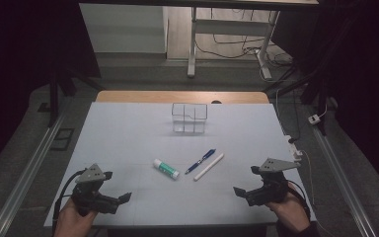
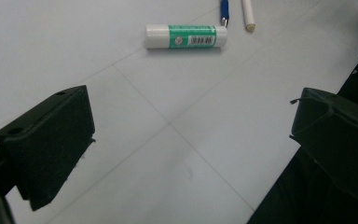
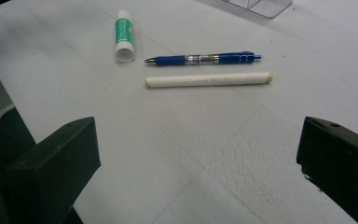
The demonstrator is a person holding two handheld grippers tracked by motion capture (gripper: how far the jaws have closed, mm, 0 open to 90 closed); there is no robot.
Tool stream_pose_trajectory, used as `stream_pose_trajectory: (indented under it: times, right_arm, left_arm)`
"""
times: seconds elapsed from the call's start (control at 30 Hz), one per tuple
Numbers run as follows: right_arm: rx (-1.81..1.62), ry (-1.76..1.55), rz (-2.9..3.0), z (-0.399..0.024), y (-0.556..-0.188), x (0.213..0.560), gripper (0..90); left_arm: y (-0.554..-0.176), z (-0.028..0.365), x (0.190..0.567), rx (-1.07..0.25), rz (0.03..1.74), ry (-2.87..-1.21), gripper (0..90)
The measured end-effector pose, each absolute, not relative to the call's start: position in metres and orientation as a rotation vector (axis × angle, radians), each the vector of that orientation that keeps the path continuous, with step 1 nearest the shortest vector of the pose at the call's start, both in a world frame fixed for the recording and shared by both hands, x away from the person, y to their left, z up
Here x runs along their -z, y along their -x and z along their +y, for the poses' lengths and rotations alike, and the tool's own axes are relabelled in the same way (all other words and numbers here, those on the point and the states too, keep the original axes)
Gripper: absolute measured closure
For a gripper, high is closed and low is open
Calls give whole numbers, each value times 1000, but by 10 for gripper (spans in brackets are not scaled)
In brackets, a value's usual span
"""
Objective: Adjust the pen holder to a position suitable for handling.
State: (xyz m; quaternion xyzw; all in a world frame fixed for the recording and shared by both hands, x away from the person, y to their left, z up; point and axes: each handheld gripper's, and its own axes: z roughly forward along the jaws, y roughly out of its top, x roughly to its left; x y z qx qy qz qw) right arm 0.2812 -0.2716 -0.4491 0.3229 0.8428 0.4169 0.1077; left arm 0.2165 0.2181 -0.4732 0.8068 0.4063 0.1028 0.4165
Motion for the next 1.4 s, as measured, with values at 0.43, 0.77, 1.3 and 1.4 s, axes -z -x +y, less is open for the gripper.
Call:
stream_pose_trajectory:
  times: [0.43, 0.77, 1.3, 1.4]
  right_arm:
    - [-1253, -904, 2492, -256, -294, 449, 0]
    - [-1228, -862, 2512, -243, -307, 450, 0]
    - [-1229, -851, 2528, -227, -330, 451, 0]
    - [-1218, -853, 2530, -225, -335, 451, 0]
  left_arm:
    - [-239, 208, 476, -238, 998, -2034, 0]
    - [-259, 197, 473, -245, 989, -2037, 0]
    - [-300, 172, 469, -289, 961, -2081, 0]
    - [-307, 169, 469, -293, 959, -2090, 0]
